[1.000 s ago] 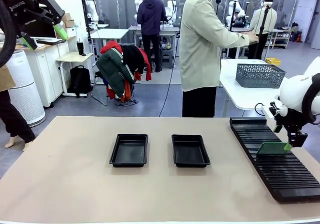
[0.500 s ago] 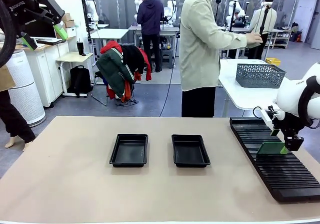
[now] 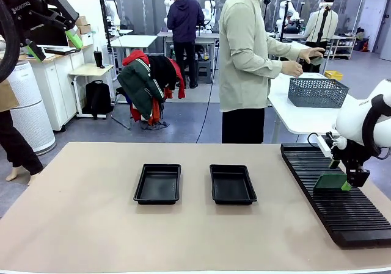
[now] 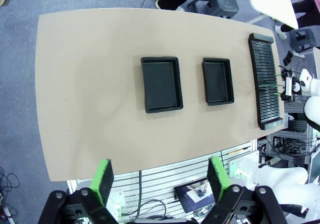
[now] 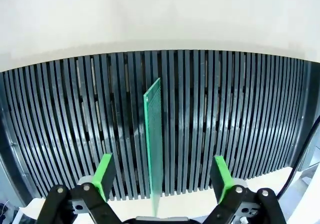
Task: Inspect and transfer BCBs to ESD trays.
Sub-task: Pick up the Blank PCB from the PCB Rack and place it in the left ESD tray.
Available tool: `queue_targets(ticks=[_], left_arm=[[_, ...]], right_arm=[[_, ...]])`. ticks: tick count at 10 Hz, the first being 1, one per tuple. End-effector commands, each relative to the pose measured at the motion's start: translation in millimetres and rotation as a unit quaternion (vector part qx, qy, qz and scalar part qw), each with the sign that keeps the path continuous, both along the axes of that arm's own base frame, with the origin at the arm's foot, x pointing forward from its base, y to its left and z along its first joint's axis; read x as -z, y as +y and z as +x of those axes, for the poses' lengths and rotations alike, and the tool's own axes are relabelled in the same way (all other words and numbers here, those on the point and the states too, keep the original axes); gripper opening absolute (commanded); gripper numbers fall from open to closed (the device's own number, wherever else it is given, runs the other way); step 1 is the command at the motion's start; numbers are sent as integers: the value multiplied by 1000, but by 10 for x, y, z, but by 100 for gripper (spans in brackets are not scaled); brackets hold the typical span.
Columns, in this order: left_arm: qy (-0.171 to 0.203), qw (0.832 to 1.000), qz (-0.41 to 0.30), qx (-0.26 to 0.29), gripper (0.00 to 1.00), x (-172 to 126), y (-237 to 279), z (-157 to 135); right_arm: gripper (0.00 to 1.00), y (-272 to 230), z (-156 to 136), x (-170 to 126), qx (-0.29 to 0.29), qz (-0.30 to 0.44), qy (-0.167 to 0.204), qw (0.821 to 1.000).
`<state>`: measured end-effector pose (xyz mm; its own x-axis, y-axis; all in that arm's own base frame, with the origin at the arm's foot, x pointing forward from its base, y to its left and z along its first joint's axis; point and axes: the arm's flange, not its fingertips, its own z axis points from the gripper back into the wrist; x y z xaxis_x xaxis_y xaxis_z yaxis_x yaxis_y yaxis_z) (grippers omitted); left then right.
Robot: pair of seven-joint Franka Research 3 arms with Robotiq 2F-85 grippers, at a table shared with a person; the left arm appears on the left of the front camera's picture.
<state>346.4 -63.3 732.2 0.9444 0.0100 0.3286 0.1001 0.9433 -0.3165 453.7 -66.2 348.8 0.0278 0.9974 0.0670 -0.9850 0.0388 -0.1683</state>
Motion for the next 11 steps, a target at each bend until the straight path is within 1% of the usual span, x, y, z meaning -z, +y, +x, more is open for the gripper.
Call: queue_targets(ticks=[1, 3, 4, 5, 11], left_arm=[[-1, 1000, -4, 1, 100, 7, -7, -7], [-1, 1000, -4, 1, 100, 7, -7, -7], [-1, 1000, -4, 1, 100, 7, -7, -7], [-1, 1000, -4, 1, 100, 7, -7, -7], [-1, 1000, -4, 1, 100, 7, -7, -7]], right_arm=[[100, -26, -82, 76, -8, -7, -19, 1000], [100, -57, -97, 172, -2, -1, -16, 1000], [100, -82, -109, 156, 24, 14, -21, 999], [100, -22, -60, 81, 4, -1, -2, 1000], [100, -22, -60, 81, 4, -1, -2, 1000]])
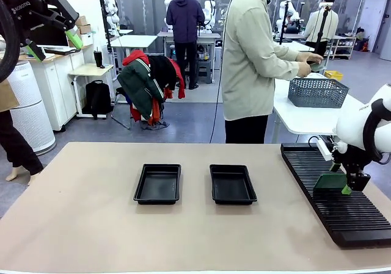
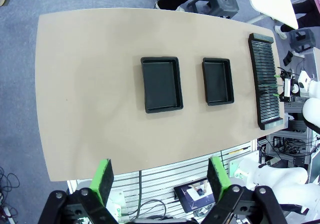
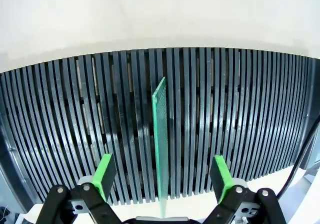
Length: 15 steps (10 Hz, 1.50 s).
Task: Inspect and transfer BCBs to ESD trays.
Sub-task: Pick up the Blank PCB from the PCB Rack and place it in the left ESD tray.
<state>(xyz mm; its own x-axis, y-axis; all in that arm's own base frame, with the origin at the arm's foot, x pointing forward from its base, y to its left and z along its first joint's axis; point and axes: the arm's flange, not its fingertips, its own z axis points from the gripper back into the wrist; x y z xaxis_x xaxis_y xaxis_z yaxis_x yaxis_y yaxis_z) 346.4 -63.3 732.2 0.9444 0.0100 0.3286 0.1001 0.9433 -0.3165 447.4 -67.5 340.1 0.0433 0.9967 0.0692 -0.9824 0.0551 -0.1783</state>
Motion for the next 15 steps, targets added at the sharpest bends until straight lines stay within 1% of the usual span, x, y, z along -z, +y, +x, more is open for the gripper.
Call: queue_targets(ticks=[1, 3, 5, 6, 9, 12, 15], left_arm=[[-1, 1000, -4, 1, 100, 7, -7, -7], [-1, 1000, -4, 1, 100, 7, -7, -7], [-1, 1000, -4, 1, 100, 7, -7, -7], [-1, 1000, -4, 1, 100, 7, -7, -7], [-1, 1000, -4, 1, 100, 7, -7, -7], [-1, 1000, -4, 1, 100, 7, -7, -7], [-1, 1000, -4, 1, 100, 7, -7, -7]], right_arm=[[100, -9, 3, -6, -4, -2, 3, 1000], [100, -16, 4, 1, -6, 2, -8, 1000], [96, -35, 16, 3, -11, 6, -11, 1000], [91, -29, 16, 0, -20, 10, -21, 1000], [72, -24, 26, 15, -30, 16, -37, 999], [54, -26, 39, 17, -33, 18, -30, 999], [35, -38, 38, 4, -29, 10, -34, 999]])
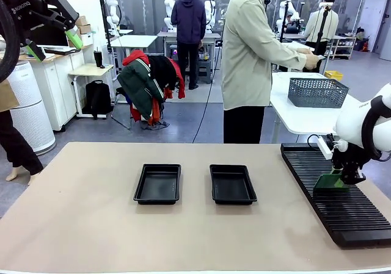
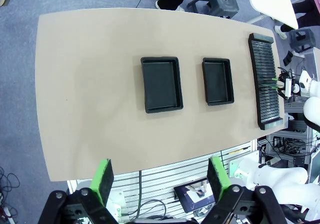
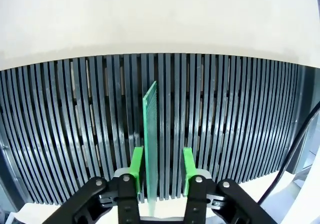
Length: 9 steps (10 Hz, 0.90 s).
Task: Inspect and transfer BCBs to ESD trays.
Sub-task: Pick up the Blank PCB from the PCB Rack and place it in the left ESD tray.
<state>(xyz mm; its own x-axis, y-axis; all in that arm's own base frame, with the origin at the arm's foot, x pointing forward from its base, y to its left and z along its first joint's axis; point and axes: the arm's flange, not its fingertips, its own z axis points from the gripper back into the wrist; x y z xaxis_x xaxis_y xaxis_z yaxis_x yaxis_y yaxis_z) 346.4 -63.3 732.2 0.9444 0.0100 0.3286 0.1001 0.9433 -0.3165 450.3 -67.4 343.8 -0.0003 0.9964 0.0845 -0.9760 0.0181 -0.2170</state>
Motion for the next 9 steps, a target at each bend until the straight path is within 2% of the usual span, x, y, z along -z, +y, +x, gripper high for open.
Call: queue_targets(ticks=[1, 5, 6, 9], left_arm=[[-1, 1000, -4, 1, 100, 7, -7, -7], [-1, 1000, -4, 1, 100, 7, -7, -7], [-1, 1000, -4, 1, 100, 7, -7, -7], [-1, 1000, -4, 1, 100, 7, -7, -7]], right_arm=[[29, -46, 10, 42, -6, 2, -13, 1000], [4, -63, 12, 38, -10, 3, -6, 1000], [0, -67, 11, 30, -11, 1, -2, 1000], [0, -18, -14, 13, 1, 1, 4, 1000]])
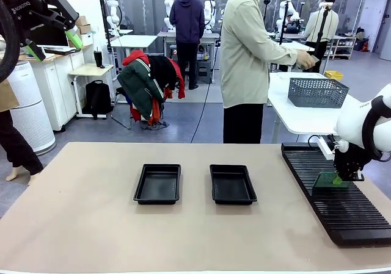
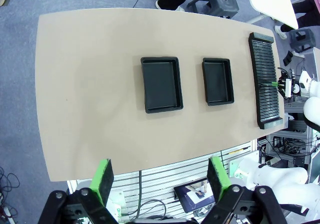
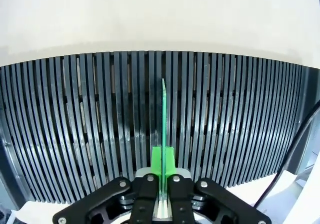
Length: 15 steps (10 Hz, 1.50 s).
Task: Inspect and transfer BCBs to ESD trays.
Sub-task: Pick up the Blank PCB from the PCB Rack and place it in the left ESD tray.
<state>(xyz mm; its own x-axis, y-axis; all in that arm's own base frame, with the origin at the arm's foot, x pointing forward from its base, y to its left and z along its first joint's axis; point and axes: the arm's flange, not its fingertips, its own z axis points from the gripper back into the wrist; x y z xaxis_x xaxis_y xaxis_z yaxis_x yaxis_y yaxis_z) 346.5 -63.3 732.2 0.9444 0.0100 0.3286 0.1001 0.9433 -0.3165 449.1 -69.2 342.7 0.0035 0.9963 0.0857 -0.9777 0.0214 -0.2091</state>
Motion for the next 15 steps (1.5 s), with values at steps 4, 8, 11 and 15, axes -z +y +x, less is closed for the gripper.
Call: queue_targets(ticks=[4, 8, 11, 15], left_arm=[[-1, 1000, -4, 1, 100, 7, -7, -7], [-1, 1000, -4, 1, 100, 7, -7, -7], [-1, 1000, -4, 1, 100, 7, -7, -7], [-1, 1000, -4, 1, 100, 7, -7, -7]], right_arm=[[0, -1, -2, 2, 0, 0, 0, 1000], [2, 14, -33, -137, -2, -5, -4, 1000], [2, 23, -93, -684, -9, -30, 4, 1000], [2, 0, -141, -1715, -4, -38, 32, 999]])
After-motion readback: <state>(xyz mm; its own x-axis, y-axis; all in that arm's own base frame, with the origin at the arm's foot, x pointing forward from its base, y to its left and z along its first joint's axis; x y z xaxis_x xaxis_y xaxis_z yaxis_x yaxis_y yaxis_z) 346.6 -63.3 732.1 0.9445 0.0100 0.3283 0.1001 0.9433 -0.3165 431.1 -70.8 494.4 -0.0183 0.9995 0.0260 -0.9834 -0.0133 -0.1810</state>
